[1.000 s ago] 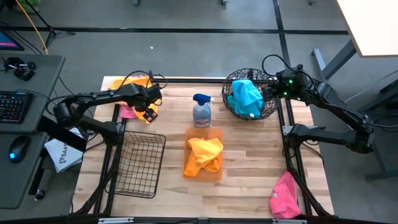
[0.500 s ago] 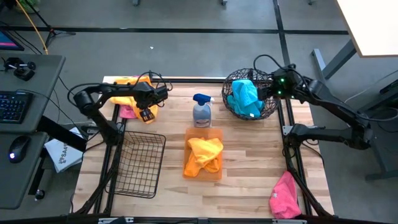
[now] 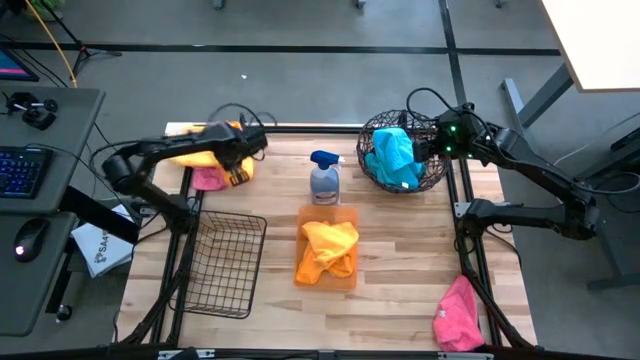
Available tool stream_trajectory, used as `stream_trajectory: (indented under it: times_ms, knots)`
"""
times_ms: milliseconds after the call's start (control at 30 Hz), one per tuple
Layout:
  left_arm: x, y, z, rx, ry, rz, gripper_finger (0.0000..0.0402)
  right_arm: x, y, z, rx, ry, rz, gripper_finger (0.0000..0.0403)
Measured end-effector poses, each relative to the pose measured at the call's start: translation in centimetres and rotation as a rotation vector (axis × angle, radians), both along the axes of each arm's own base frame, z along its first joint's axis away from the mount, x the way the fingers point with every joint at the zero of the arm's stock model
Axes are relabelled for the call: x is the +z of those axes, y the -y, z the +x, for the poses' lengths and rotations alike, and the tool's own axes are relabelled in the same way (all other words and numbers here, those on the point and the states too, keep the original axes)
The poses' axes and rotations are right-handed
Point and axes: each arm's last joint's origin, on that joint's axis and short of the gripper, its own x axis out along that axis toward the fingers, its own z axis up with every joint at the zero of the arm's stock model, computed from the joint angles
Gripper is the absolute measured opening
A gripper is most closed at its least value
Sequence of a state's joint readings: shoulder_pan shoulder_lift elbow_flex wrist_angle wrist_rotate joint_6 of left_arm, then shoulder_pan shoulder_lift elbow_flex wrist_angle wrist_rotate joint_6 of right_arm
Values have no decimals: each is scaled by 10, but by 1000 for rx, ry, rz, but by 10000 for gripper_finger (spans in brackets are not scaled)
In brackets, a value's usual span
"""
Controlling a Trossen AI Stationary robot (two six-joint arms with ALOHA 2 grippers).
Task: Sort microfiber towel by color & place in baskets
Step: Put the yellow towel into the orange bin
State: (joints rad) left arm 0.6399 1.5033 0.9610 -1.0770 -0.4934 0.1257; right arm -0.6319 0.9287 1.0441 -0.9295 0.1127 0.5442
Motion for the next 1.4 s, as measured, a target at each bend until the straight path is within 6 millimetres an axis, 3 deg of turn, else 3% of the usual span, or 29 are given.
stream_trajectory:
  times_ms: [167,333,467,600,733,867,1033,1200,1300,1400]
  knots:
    - [82,5,-6,36,219,227,4,0,0,0,10,-7,-7,211]
    - [161,23,-22,92,518,412,1,0,0,0,31,-8,-5,211]
    - [207,45,-34,118,817,431,1,0,-1,0,49,-15,-14,211]
    - [235,73,-32,55,1011,402,1,2,-1,0,63,-11,-34,211]
    - [253,100,-17,4,1164,368,0,3,-2,-1,66,-6,-42,211]
    - [261,130,10,-131,1331,272,0,3,-2,-2,66,-3,-44,211]
    - [246,174,60,-271,1364,143,0,4,-3,-3,71,-3,-50,211]
    - [233,219,113,-397,1514,-49,0,4,-3,-3,89,-17,-63,211]
    - [227,235,133,-394,1590,-104,0,4,-3,-3,90,-18,-63,211]
    - [224,243,140,-392,1616,-144,0,4,-3,-3,103,-27,-73,211]
